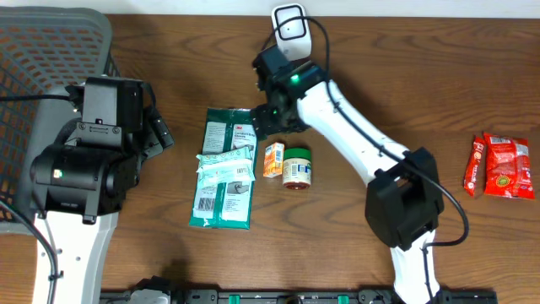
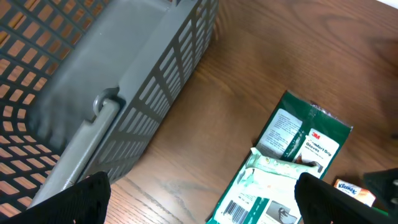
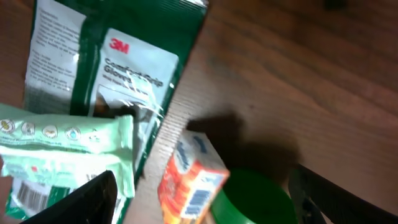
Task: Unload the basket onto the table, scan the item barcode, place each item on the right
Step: 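Move the right gripper left over the green-lidded jar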
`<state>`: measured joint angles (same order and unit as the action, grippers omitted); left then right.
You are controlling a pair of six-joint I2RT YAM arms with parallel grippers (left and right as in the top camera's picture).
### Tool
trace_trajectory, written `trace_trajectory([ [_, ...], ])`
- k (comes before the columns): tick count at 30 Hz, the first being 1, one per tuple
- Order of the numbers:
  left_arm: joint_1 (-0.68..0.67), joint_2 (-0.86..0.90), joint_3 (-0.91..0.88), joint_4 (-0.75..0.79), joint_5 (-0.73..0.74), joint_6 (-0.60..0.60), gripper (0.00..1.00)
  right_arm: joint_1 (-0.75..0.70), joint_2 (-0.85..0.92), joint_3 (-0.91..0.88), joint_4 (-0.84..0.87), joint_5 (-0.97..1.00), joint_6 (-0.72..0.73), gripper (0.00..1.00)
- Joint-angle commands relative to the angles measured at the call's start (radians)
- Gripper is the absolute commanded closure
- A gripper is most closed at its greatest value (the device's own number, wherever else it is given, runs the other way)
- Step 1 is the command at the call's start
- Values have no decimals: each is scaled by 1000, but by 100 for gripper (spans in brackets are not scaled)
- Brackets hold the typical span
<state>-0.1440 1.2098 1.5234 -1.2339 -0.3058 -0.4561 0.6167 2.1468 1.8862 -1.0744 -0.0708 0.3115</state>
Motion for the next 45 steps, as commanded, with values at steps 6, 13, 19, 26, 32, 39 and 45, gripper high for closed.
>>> trace_trajectory([
  [6,5,-2,6,-4,-18,-2,5,46,-11,-108,107,111,17,20],
  [13,5,-2,6,-4,-18,-2,5,43,-11,-209,215,118,17,26],
  [19,5,-2,6,-4,-18,-2,5,46,-11,-243,260,117,17,41],
  [26,5,-2,6,-4,-18,-2,5,46,-11,-243,278,60,17,54],
  [32,5,-2,6,-4,-18,-2,5,46,-11,-243,307,-18,18,66],
  [39,5,-2,6,-4,-18,-2,5,47,-11,-243,340,-74,18,67],
  [45,5,-2,6,-4,-18,-2,5,45,-11,-223,331,-31,16,60],
])
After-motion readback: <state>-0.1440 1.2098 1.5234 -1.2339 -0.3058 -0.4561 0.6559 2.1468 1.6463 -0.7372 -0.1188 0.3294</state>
